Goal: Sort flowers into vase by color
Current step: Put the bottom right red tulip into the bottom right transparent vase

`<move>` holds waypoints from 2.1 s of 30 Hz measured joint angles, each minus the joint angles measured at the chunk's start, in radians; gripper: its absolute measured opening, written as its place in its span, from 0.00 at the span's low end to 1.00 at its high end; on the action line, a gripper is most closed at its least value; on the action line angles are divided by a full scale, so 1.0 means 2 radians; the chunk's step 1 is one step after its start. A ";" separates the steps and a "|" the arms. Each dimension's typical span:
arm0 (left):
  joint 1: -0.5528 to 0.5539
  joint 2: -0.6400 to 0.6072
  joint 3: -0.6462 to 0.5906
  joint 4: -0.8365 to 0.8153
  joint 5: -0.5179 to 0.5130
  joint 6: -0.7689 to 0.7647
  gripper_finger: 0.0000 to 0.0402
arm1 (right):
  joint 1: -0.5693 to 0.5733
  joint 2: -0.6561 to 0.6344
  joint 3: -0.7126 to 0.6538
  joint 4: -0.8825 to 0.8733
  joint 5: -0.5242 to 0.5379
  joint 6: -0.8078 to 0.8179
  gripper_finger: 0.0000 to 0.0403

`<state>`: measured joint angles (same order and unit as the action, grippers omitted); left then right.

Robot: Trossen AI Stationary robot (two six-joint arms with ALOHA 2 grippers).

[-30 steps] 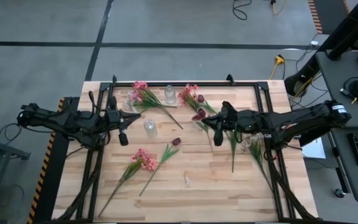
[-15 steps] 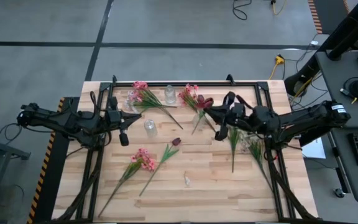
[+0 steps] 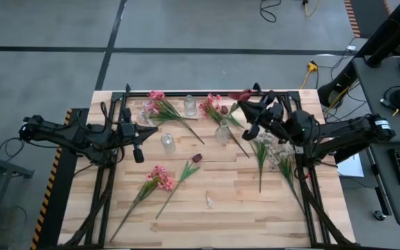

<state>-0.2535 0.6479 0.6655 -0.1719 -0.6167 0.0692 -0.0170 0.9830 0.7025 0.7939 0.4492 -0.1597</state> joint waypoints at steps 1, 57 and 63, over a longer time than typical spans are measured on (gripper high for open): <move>0.000 0.000 0.000 0.000 0.000 0.000 0.00 | -0.002 -0.001 0.003 0.001 0.000 -0.003 0.02; 0.000 0.000 0.000 0.000 0.000 0.000 0.00 | -0.008 0.030 0.031 -0.093 0.078 -0.012 0.03; 0.000 0.000 0.000 0.000 0.000 0.000 0.00 | -0.008 0.033 0.031 -0.094 0.078 -0.012 0.03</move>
<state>-0.2535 0.6483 0.6651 -0.1715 -0.6174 0.0696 -0.0334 1.0492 0.7654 0.6057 0.6048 -0.1833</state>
